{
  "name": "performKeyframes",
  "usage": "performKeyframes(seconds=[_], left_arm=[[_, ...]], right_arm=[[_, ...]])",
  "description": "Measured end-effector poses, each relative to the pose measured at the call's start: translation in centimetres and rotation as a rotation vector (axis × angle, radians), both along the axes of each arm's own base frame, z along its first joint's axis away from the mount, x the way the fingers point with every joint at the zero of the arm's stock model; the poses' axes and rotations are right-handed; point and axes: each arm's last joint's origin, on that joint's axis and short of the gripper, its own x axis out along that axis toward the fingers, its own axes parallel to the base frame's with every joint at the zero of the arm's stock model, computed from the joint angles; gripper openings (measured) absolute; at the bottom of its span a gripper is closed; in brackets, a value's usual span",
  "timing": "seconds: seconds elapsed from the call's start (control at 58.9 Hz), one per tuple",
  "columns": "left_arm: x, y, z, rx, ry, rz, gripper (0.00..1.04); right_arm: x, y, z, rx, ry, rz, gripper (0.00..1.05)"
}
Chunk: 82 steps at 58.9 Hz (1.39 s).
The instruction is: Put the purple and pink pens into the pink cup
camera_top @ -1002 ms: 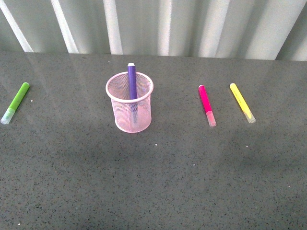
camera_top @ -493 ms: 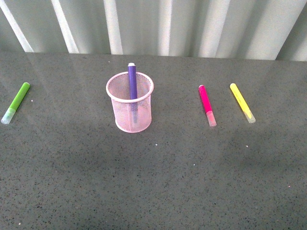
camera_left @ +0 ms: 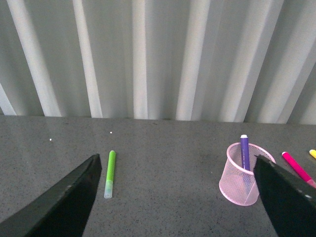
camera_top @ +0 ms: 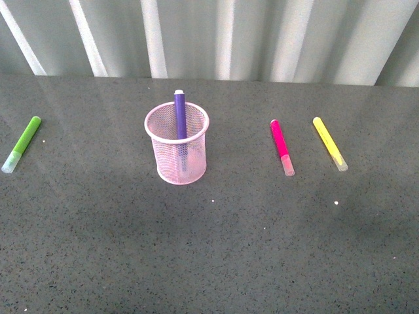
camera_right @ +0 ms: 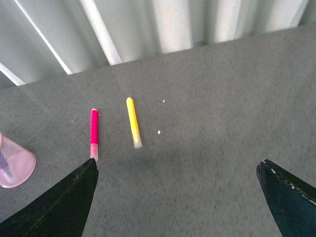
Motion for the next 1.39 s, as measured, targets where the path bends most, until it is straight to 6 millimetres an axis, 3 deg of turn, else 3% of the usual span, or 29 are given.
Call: performKeyframes(seconds=[0.085,0.187,0.306,0.425,0.747,0.917,1.087,1.393], left_arm=[[0.0,0.0,0.0,0.002,0.0,0.0,0.98],[0.0,0.0,0.0,0.002,0.0,0.0,0.98],[0.0,0.0,0.0,0.002,0.0,0.0,0.98],[0.0,0.0,0.0,0.002,0.0,0.0,0.98],[0.0,0.0,0.0,0.002,0.0,0.0,0.98],[0.0,0.0,0.0,0.002,0.0,0.0,0.98],[0.0,0.0,0.0,0.002,0.0,0.0,0.98],[0.0,0.0,0.0,0.002,0.0,0.0,0.98]], right_arm=[[4.2,-0.7,0.5,-0.083,0.054,0.031,0.98],[8.5,-0.8,-1.4,-0.171,0.19,0.109,0.98],[12.0,0.3,-4.2,-0.211,0.318,0.194,0.98],[14.7,2.0,-5.5,-0.234,0.335,0.244,0.98],[20.1,7.3,-8.6,-0.243,0.368,0.331,0.98],[23.9,9.9,-10.5,-0.242,0.387,0.332,0.98],[27.4,11.3,-11.5,-0.216,0.399,0.329,0.98],[29.8,12.4,-13.3,-0.214,0.407,0.314,0.98]])
